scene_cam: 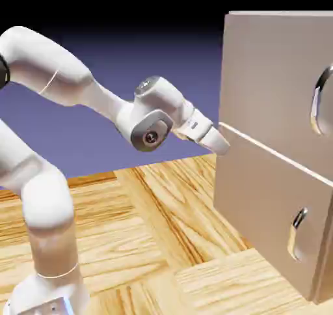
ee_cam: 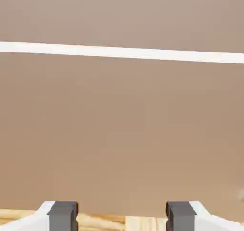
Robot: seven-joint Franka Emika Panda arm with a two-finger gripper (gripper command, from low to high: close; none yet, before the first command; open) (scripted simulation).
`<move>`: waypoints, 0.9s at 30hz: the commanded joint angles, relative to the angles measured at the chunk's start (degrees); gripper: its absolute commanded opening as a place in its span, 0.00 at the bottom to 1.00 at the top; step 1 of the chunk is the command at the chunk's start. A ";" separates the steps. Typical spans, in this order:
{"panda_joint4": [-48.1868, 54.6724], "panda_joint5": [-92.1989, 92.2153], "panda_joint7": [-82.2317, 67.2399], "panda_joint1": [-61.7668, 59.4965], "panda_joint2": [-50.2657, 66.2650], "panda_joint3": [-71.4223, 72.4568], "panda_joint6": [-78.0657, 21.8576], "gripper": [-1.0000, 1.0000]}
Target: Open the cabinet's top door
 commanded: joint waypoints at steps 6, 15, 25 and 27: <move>4.49 -14.96 -12.82 7.41 -4.37 -8.30 -0.42 0.50; 11.21 -37.39 -32.03 18.51 -10.93 -20.75 -1.05 0.50; 18.69 -62.31 -53.39 30.86 -18.22 -34.58 -1.75 0.50; 20.19 -67.29 -57.66 33.32 -19.68 -37.34 -1.89 0.50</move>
